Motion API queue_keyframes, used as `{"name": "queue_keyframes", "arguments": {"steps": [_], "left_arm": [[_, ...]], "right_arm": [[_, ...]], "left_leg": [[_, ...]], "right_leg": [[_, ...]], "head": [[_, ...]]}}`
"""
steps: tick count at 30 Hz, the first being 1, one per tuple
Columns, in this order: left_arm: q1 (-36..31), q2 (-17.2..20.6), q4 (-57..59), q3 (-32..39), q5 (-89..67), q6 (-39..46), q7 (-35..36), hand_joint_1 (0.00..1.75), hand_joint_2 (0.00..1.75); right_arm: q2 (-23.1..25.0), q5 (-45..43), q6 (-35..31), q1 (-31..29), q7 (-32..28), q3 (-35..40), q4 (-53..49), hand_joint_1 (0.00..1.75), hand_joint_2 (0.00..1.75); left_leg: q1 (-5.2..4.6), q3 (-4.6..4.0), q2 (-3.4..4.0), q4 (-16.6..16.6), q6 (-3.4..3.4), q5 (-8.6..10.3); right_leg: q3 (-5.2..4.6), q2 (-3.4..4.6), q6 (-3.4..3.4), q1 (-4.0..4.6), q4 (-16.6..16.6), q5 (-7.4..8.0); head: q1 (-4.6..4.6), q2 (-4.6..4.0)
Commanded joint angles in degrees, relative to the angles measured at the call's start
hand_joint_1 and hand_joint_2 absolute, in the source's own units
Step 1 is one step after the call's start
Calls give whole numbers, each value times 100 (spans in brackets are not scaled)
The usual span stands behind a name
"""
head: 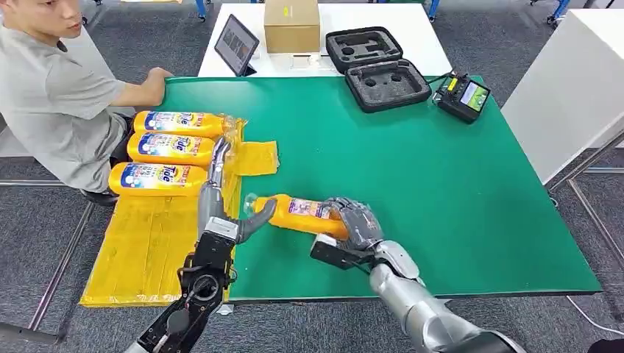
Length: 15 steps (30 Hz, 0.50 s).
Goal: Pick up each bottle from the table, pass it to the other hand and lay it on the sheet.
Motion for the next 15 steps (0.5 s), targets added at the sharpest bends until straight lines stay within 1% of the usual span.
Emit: {"name": "queue_keyframes", "arguments": {"steps": [1,3,5,6,7,8,13,15], "left_arm": [[-147,98,162,-8,24,-92,15,0,175],[-159,89,186,-1,26,-155,15,0,175],[-162,88,185,1,12,-174,15,0,175],[-158,91,176,6,12,-186,15,0,175],[-154,91,174,10,9,-198,15,0,175],[-153,93,180,15,8,-220,15,0,175],[-148,93,180,16,10,-227,15,0,175],[-148,95,184,-7,1,-264,15,0,175]], "right_arm": [[-148,546,-67,-61,712,649,526,175,175],[-166,711,1,-29,911,752,486,175,175],[-167,868,54,-17,1126,848,497,152,175],[-160,912,59,7,1198,868,472,99,175],[-158,943,63,15,1258,881,464,37,175],[-158,1012,29,23,1383,912,456,0,175],[-152,1046,-33,42,1446,917,421,0,175],[-171,1193,-120,47,1573,980,380,0,175]], "left_leg": [[4,10,-10,-2,-7,-2],[6,11,-10,-1,-9,-3],[3,8,-7,-3,-5,0],[7,13,-11,-3,-9,-1],[7,17,-11,-4,-8,0],[4,19,-8,-4,-6,0],[5,20,-12,-4,-8,2],[9,22,-4,-4,-11,2]], "right_leg": [[12,-4,-6,4,-4,-3],[14,-3,-7,5,-4,-3],[10,-4,-4,2,-4,-2],[17,-5,-7,6,-8,-1],[20,-6,-6,6,-9,-2],[18,-6,-5,3,-7,-1],[20,-7,-7,5,-7,1],[20,3,-16,8,-10,9]], "head": [[2,0],[2,0],[0,0],[2,0],[2,0],[2,0],[2,0],[4,0]]}}
